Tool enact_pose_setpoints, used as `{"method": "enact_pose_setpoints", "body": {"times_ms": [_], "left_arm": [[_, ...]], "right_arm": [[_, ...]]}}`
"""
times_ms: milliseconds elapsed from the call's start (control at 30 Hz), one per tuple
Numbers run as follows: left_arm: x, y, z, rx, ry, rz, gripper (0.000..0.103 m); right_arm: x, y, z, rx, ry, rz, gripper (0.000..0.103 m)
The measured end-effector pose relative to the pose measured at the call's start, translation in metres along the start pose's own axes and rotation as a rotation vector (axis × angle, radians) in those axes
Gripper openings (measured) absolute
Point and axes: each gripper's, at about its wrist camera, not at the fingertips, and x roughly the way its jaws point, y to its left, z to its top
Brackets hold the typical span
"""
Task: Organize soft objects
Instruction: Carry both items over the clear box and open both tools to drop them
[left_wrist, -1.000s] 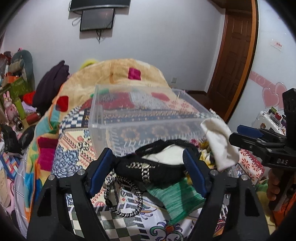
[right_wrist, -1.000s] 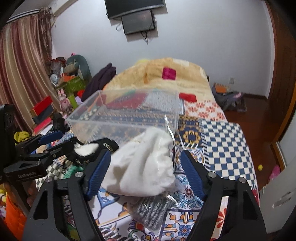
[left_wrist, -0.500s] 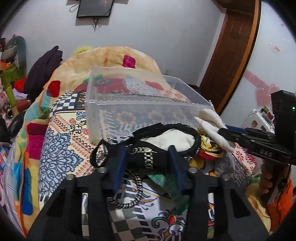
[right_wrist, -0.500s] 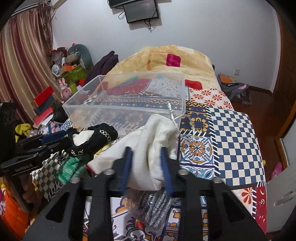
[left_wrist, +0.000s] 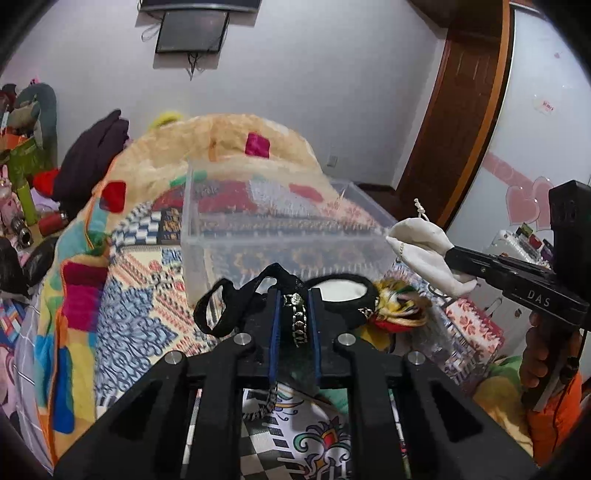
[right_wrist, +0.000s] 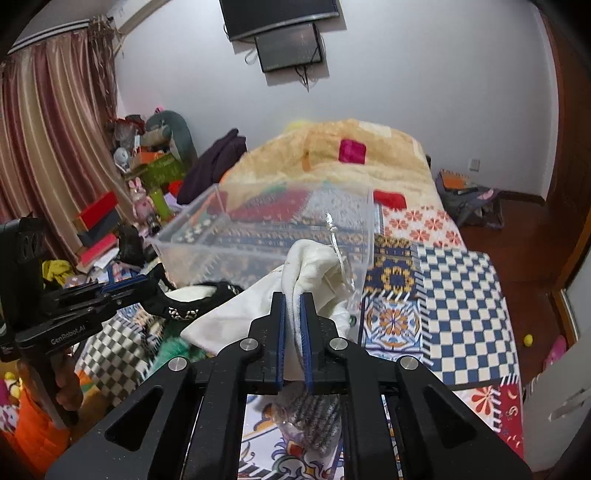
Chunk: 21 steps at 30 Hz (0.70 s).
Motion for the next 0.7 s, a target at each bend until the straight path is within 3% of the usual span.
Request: {"method": "enact_pose_setpoints", "body": {"times_ms": [367, 700], "left_arm": [[-0.036, -0.013, 0.046, 0.043, -0.128, 0.003, 0.011], [-0.027, -0.011, 0.1, 0.075, -0.199, 0.048, 0.011]], "right_arm": [[-0.026, 0.002, 0.028, -0.025, -0.112, -0.012, 0.007], [-0.016, -0.005, 0.058, -0.023, -0.167, -0.024, 0.007]]}}
